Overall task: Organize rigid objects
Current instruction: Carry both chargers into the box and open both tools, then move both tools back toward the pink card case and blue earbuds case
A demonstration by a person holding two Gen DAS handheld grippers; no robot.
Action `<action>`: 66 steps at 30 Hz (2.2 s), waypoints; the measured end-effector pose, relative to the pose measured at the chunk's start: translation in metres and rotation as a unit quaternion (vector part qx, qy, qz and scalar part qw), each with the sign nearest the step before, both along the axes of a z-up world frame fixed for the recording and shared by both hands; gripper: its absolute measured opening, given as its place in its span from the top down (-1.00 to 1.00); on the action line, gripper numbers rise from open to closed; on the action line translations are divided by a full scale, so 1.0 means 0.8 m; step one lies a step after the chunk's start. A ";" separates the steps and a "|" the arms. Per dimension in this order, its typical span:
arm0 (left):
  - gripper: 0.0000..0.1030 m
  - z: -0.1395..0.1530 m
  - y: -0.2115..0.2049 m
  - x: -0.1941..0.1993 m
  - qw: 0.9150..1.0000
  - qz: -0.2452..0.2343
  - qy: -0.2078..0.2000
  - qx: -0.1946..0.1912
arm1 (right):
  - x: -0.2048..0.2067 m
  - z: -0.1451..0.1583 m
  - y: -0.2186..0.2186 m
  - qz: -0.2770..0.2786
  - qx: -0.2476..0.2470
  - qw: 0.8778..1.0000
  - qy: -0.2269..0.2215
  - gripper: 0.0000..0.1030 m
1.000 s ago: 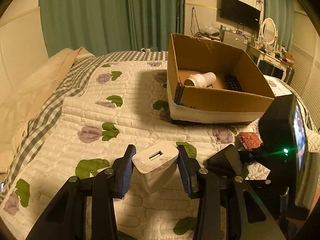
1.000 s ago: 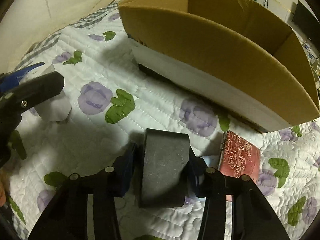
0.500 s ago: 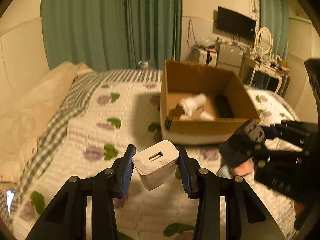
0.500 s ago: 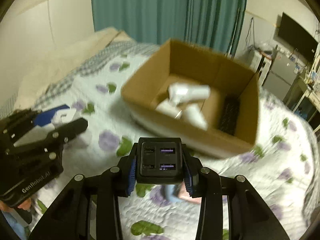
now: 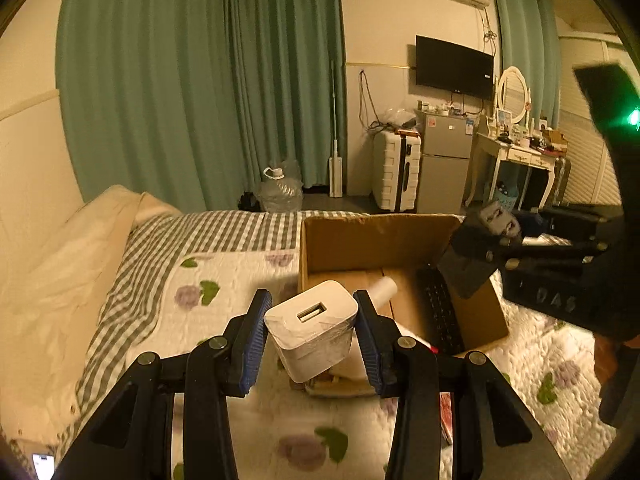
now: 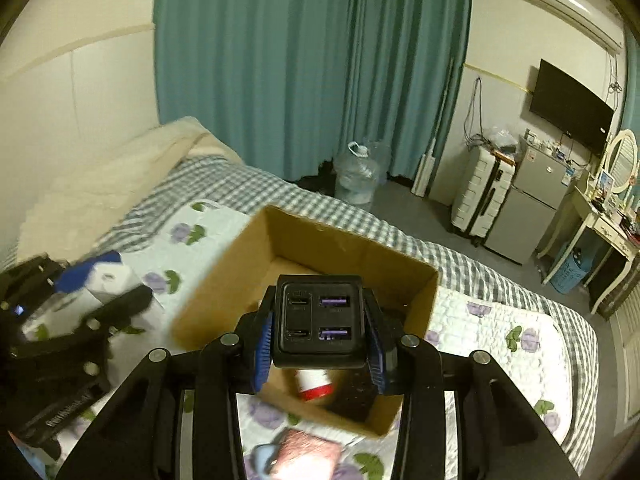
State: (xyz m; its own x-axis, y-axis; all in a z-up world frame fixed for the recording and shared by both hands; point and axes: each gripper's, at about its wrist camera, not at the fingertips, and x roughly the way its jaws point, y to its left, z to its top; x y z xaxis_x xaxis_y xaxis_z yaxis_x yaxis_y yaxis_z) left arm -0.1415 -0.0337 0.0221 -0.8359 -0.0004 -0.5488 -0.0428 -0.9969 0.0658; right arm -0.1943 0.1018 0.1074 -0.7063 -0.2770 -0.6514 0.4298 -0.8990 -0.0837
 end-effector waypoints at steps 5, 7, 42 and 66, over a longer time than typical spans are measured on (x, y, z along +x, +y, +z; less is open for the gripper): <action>0.18 -0.021 0.011 -0.034 1.000 -0.002 -0.018 0.001 | -0.035 -0.058 0.004 -0.002 0.013 0.999 -0.047 0.26; 0.18 -0.033 0.016 -0.046 1.000 -0.004 -0.029 0.001 | -0.043 -0.080 0.004 -0.002 0.019 0.998 -0.066 0.26; -0.25 -0.078 0.073 -0.100 0.999 -0.012 -0.048 0.015 | -0.047 -0.076 0.095 -0.099 -0.028 0.995 -0.016 -0.45; -0.51 0.035 0.032 0.099 1.000 0.013 0.020 -0.017 | 0.159 -0.019 0.096 -0.061 -0.007 0.998 0.021 -0.99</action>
